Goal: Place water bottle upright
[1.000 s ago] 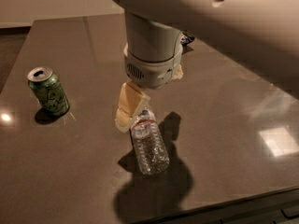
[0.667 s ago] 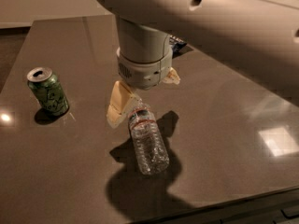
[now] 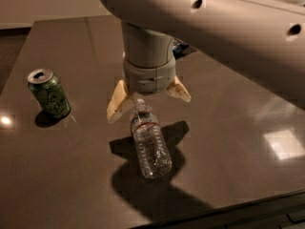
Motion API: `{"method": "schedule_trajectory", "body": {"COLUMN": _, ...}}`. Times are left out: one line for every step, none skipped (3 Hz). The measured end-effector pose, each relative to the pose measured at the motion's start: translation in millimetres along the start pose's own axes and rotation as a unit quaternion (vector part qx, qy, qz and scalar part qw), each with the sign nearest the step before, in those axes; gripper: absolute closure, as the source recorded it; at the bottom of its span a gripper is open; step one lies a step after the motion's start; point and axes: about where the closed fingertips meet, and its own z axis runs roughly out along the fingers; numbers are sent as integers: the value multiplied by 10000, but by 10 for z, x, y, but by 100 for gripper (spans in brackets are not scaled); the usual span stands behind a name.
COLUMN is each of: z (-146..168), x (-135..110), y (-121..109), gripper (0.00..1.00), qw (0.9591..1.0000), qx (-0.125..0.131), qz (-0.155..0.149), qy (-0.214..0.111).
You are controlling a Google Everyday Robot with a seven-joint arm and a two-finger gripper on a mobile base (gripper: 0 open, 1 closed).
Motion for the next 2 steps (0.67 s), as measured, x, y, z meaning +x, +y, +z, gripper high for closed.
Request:
{"method": "schedule_trajectory", "body": {"z": 151, "x": -15, "y": 103, "gripper": 0, "qw": 9956, "qx": -178, "qz": 890, "qy": 239}}
{"method": "schedule_trajectory", "body": {"z": 328, "x": -19, "y": 192, "gripper": 0, "qw": 9875, "qx": -305, "qz": 1454, "qy": 520}}
